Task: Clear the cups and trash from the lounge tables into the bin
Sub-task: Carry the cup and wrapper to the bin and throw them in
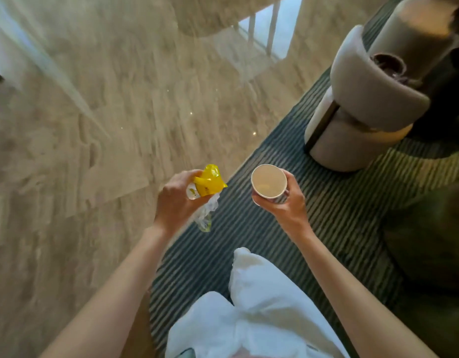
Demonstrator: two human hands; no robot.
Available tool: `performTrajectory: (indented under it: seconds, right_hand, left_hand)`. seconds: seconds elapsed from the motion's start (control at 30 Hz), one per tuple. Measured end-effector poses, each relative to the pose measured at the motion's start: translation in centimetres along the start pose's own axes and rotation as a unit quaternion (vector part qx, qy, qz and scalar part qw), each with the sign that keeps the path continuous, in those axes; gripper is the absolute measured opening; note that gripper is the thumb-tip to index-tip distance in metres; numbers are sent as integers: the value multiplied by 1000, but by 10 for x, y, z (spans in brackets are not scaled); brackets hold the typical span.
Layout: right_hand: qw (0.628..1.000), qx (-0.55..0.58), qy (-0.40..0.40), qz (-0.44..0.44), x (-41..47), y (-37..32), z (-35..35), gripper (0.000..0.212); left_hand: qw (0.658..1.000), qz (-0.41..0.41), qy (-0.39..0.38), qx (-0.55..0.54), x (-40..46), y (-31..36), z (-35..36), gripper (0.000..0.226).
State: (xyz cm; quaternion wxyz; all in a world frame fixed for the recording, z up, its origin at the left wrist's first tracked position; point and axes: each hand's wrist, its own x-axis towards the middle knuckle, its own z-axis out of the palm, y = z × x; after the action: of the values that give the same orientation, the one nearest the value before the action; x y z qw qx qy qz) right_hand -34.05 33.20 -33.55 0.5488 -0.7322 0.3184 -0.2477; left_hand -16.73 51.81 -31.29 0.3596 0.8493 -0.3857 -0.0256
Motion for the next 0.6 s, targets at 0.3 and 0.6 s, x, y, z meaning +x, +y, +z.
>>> performTrajectory:
  seconds: [0.3, 0.6]
  right_hand:
    - [999, -7, 29, 12, 225, 2, -16, 73]
    - [993, -18, 110, 43, 474, 11, -21, 75]
  left_hand:
    - [999, 28, -37, -8, 231, -11, 60, 55]
    - [993, 90, -64, -36, 504, -35, 139, 55]
